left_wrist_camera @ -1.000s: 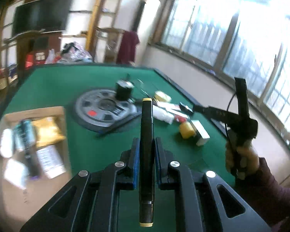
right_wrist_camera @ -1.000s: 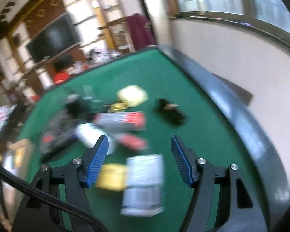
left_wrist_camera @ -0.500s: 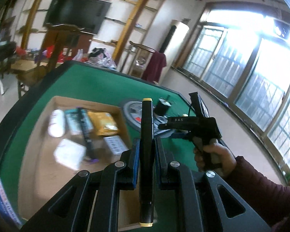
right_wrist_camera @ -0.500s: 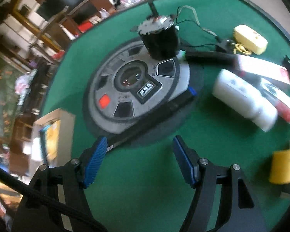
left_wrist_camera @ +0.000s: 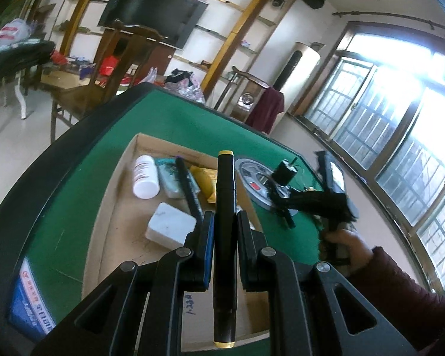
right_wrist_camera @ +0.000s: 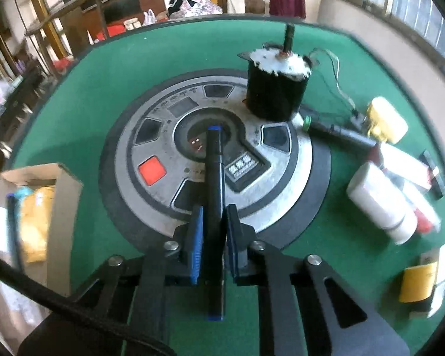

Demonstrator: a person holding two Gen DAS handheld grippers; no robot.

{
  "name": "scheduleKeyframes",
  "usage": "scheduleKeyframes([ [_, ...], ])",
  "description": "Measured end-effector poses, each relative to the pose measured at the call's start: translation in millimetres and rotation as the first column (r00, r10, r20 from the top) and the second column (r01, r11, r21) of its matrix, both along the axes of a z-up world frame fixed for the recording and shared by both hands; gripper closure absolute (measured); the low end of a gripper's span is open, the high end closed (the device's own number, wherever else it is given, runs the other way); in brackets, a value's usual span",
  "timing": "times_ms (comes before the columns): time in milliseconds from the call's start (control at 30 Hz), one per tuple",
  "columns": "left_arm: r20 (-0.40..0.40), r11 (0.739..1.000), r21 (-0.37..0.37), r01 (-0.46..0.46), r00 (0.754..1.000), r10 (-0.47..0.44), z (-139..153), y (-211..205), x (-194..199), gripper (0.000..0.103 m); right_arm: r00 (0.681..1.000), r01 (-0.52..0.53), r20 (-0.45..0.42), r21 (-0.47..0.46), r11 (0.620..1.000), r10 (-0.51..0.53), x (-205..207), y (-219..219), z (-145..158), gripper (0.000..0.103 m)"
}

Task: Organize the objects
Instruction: 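Carry the marker toward the cardboard tray with the left tool, then lower the yellow-capped marker into the tray while the right tool lowers a blue-capped marker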

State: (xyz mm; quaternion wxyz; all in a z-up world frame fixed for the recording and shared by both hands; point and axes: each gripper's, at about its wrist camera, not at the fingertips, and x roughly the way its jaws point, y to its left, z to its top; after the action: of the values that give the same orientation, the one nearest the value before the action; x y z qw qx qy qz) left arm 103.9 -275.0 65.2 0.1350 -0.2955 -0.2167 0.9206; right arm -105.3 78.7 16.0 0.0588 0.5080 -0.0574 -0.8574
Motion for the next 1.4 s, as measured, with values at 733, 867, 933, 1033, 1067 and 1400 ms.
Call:
scheduleKeyframes([
  [733, 0.296, 0.955, -0.274, -0.118, 0.934, 0.200, -39.0, -10.2, -88.2, 0.091, 0.938, -0.339, -0.055, -0.341, 0.877, 0.342, 76.3, -85.1, 44.7, 0.091],
  [867, 0.331, 0.947, -0.297, -0.125, 0.916, 0.225, -49.4, -12.0, -92.8, 0.091, 0.921, -0.375, -0.022, -0.321, 0.870, 0.389, 72.7, -121.9, 32.6, 0.090],
  [933, 0.345, 0.952, -0.276, -0.131, 0.911, 0.225, -53.5, -15.3, -91.8, 0.091, 0.916, -0.383, -0.006, -0.300, 0.873, 0.400, 68.7, -138.4, 27.3, 0.090],
  [1033, 0.338, 0.961, -0.236, -0.144, 0.915, 0.220, -54.3, -22.5, -84.0, 0.091, 0.915, -0.384, 0.015, -0.278, 0.880, 0.404, 62.2, -155.1, 20.7, 0.090],
  [1067, 0.333, 0.962, -0.231, -0.143, 0.918, 0.216, -53.2, -22.6, -83.0, 0.091, 0.916, -0.383, 0.019, -0.261, 0.886, 0.401, 59.3, -159.5, 17.9, 0.090],
  [1400, 0.250, 0.973, -0.153, -0.172, 0.946, 0.207, -28.6, -29.2, -52.9, 0.057, 0.926, -0.368, 0.029, -0.155, 0.917, 0.376, 51.5, -175.5, 9.1, 0.090],
])
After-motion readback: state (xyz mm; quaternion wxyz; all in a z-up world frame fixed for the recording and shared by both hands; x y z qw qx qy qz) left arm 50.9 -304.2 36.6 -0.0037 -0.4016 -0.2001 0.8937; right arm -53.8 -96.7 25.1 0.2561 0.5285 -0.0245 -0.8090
